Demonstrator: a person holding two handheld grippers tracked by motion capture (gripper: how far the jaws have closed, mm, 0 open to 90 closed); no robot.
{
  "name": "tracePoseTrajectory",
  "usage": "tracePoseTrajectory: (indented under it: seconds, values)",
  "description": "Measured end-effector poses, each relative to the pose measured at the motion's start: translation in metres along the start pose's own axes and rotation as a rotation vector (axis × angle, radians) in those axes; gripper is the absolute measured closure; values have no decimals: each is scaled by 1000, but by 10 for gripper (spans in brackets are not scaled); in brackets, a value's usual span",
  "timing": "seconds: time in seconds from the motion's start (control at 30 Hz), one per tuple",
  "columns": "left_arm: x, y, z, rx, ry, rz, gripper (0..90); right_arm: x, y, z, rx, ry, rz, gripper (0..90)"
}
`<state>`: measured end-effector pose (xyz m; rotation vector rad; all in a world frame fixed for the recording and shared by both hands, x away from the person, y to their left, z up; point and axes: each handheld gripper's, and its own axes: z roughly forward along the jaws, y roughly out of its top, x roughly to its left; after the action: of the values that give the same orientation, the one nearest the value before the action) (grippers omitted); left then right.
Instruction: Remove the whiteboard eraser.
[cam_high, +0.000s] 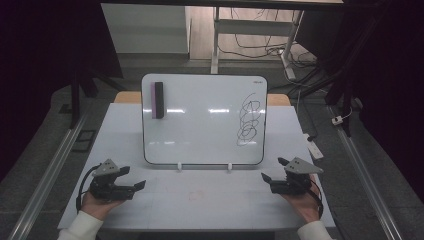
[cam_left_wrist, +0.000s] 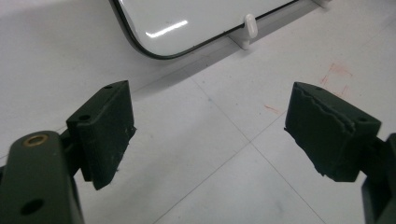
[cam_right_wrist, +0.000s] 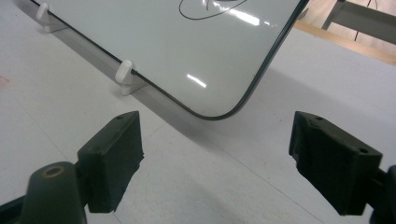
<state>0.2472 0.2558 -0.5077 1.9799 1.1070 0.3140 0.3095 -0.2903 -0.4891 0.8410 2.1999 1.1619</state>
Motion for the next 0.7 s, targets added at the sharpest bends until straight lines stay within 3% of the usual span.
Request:
tracePoseTrajectory:
  seconds: [0.23, 0.7]
  values:
    - [0, 0, -2, -3, 3, -3, 177, 4, -1, 0, -21, -10, -22, 181]
    - [-1, 1, -3, -1, 1, -5, 184, 5, -4, 2, -14, -11, -2, 190]
